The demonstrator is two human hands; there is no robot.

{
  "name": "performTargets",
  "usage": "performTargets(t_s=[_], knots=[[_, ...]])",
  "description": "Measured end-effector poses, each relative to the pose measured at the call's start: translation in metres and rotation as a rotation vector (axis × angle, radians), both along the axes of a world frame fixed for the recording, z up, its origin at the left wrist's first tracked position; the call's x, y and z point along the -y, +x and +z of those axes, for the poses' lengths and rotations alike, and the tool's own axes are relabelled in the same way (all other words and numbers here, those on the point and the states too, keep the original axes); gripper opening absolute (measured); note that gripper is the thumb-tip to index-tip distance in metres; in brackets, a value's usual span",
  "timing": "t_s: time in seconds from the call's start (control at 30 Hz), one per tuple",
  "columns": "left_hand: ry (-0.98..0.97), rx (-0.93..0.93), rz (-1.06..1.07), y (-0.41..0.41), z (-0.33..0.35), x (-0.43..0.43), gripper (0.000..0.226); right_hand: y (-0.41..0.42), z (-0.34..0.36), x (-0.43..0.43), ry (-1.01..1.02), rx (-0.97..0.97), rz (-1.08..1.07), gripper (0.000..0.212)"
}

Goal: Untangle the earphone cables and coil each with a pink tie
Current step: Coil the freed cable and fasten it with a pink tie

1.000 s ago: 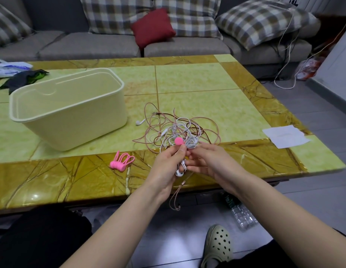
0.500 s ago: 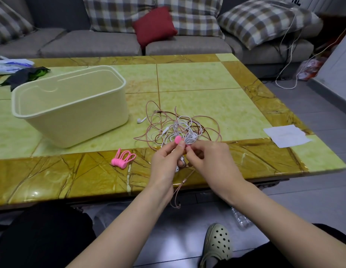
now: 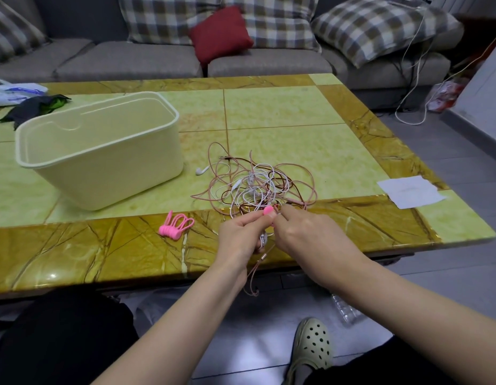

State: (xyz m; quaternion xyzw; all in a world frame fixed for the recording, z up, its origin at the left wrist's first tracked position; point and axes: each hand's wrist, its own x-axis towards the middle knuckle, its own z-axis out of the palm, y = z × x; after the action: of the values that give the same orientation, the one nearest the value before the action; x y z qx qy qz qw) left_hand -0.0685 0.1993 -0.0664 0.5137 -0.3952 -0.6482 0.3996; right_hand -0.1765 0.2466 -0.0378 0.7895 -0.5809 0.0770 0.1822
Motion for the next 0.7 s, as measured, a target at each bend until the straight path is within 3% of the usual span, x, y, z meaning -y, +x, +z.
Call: performTargets(t_s=[0.13, 0.2, 0.3, 0.37, 0.47, 0.7], knots=[[0.019, 0.056, -0.047, 0.002, 0.005, 0.0, 0.008, -0.005, -0.01, 0.005, -0.105, 0.013, 0.05, 0.015], [0.023, 0.085, -0.084, 0.005, 0.006, 0.0, 0.011, -0.007, -0.015, 0.008, -0.067, 0.121, 0.056, 0.003], [0.012, 0.083, -0.116, 0.007, 0.007, 0.001, 0.015, -0.003, -0.015, 0.01, 0.116, 0.358, -0.065, 0.021], [-0.028, 0.061, -0.124, 0.008, 0.006, 0.001, 0.011, -0.002, -0.012, 0.011, 0.266, 0.487, -0.12, 0.02], [-0.121, 0.082, -0.128, 0.007, 0.004, 0.002, 0.015, -0.004, -0.01, 0.012, 0.296, 0.723, -0.134, 0.016], [-0.367, 0.202, -0.237, 0.011, 0.004, 0.002, 0.026, -0.005, -0.005, 0.012, 0.401, 0.862, -0.229, 0.019]])
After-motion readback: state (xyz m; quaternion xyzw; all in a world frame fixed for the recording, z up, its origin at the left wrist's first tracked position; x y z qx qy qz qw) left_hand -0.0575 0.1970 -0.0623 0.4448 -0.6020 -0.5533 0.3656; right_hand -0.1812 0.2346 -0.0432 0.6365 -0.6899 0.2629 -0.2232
